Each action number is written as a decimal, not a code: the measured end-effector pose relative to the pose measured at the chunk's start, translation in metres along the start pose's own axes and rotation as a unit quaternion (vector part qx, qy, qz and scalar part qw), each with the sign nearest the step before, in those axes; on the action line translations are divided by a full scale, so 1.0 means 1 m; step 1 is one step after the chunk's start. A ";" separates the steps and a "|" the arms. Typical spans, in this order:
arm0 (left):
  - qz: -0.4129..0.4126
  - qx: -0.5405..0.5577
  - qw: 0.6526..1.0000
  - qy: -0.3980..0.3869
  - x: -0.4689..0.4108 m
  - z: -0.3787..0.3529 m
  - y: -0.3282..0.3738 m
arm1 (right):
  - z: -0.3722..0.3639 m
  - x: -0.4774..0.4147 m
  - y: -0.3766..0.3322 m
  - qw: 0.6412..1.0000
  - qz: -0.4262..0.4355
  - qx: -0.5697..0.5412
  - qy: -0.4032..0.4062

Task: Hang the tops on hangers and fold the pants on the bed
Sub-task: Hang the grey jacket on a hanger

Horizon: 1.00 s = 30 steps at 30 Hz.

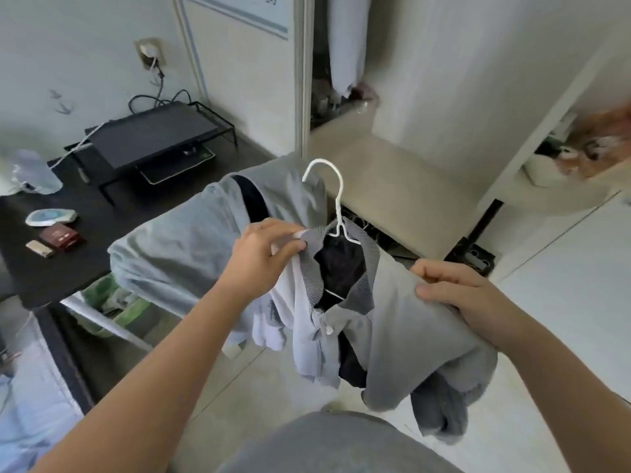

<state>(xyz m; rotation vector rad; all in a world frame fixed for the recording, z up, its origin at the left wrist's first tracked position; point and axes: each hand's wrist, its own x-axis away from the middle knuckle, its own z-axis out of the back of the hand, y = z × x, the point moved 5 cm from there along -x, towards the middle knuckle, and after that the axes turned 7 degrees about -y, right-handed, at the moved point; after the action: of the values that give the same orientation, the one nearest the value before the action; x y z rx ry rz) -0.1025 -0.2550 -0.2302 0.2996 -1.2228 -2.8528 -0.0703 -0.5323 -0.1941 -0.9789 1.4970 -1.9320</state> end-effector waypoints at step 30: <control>-0.118 0.072 0.976 -0.166 -0.232 0.012 0.045 | 0.150 -0.245 -0.140 0.910 0.204 -0.103 0.346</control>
<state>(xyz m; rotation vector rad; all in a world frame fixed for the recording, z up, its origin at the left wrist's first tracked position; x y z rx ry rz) 0.1206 -0.2546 -0.1511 -0.0379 -1.5522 -3.1138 0.2037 -0.3999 -0.0965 0.0143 2.1138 -1.9085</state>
